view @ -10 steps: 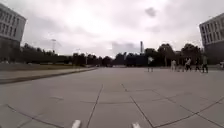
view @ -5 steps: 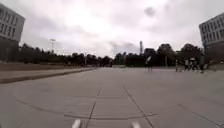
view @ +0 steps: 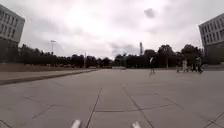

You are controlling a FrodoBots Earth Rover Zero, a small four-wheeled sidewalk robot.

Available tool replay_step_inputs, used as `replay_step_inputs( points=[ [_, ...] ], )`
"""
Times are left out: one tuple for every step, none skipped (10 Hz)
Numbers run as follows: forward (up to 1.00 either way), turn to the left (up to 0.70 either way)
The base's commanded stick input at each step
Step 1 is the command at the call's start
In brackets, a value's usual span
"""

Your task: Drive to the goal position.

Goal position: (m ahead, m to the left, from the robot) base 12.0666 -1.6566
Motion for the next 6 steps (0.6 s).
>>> replay_step_inputs(
  points=[
    [1.00, 0.00],
    [1.00, -0.04],
    [1.00, -0.08],
    [1.00, -0.06],
    [1.00, 0.00],
    [1.00, 0.00]
  ],
)
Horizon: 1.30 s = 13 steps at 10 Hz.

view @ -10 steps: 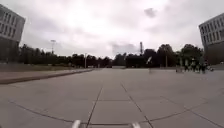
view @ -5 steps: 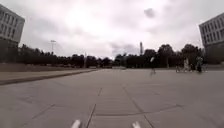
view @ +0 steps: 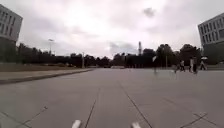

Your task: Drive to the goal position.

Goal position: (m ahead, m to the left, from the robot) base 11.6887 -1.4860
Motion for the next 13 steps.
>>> replay_step_inputs(
  points=[
    [1.00, 0.00],
    [1.00, 0.00],
    [1.00, 0.00],
    [1.00, 0.00],
    [1.00, 0.00],
    [1.00, 0.00],
    [1.00, 0.00],
    [1.00, 0.00],
    [1.00, 0.00],
    [1.00, 0.00],
    [1.00, 0.00],
    [1.00, 0.00],
    [1.00, 0.00]
  ],
)
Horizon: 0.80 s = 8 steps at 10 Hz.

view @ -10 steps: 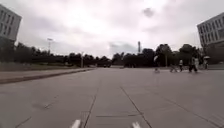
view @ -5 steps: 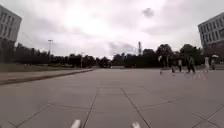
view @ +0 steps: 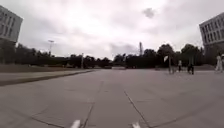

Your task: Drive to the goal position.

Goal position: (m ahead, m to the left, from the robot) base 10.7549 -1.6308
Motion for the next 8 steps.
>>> replay_step_inputs(
  points=[
    [1.00, 0.00],
    [1.00, 0.00],
    [1.00, 0.00],
    [1.00, 0.00],
    [1.00, 0.00],
    [1.00, 0.00],
    [1.00, 0.00],
    [1.00, 0.00]
  ],
)
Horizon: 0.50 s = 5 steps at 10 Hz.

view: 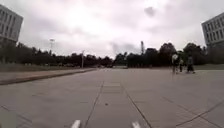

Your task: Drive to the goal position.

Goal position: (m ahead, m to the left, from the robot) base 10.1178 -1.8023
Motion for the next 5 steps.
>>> replay_step_inputs(
  points=[
    [1.00, 0.00],
    [1.00, 0.00],
    [1.00, 0.00],
    [1.00, 0.00],
    [1.00, 0.00]
  ],
)
